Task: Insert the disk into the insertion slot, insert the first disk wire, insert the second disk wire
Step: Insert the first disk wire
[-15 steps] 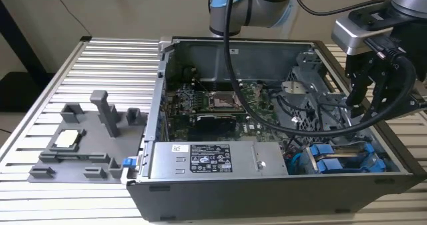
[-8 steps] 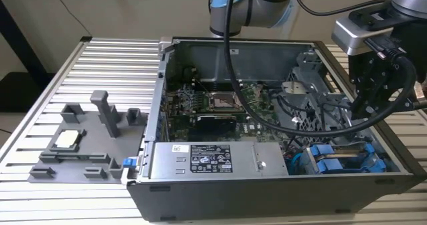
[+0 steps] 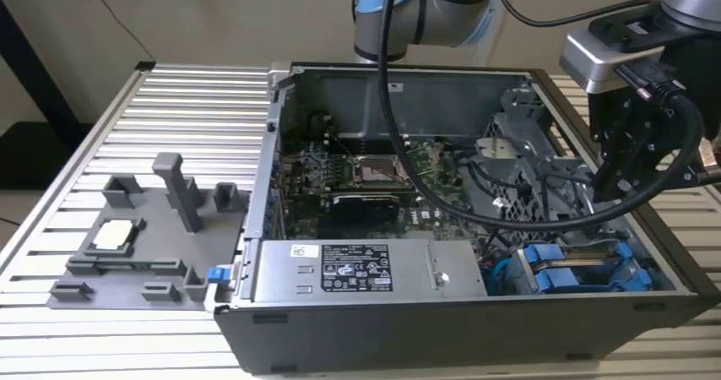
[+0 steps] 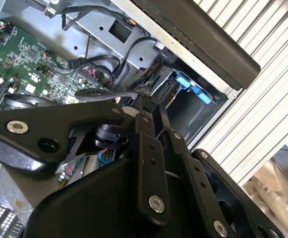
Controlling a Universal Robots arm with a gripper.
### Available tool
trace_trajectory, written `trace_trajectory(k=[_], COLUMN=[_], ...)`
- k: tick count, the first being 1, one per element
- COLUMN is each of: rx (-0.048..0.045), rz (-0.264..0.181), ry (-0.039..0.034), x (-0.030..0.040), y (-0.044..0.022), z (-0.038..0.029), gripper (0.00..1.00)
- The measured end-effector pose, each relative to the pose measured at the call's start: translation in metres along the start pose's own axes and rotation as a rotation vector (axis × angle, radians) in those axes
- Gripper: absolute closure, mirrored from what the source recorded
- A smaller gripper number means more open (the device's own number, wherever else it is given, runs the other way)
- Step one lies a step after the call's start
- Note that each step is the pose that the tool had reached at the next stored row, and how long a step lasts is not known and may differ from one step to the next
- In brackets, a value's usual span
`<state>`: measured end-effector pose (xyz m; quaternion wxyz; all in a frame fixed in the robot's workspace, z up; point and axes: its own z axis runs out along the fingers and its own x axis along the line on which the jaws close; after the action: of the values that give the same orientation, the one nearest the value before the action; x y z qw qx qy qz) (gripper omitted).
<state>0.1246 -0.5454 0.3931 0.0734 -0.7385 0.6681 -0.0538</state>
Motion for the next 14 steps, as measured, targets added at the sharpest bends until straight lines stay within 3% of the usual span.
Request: trace_trajectory(k=[1,3,14], rx=[-0.0032,-0.0221,-0.1595], rz=[0.0,0.0,0.004], ry=[0.001,0.0019,-0.0084], x=[0.0,0.0004,0.0041], y=[-0.0005,-0.0033,-0.0297], z=[0.0002,0.001,0.0075], gripper=[0.81,0.81,0.81])
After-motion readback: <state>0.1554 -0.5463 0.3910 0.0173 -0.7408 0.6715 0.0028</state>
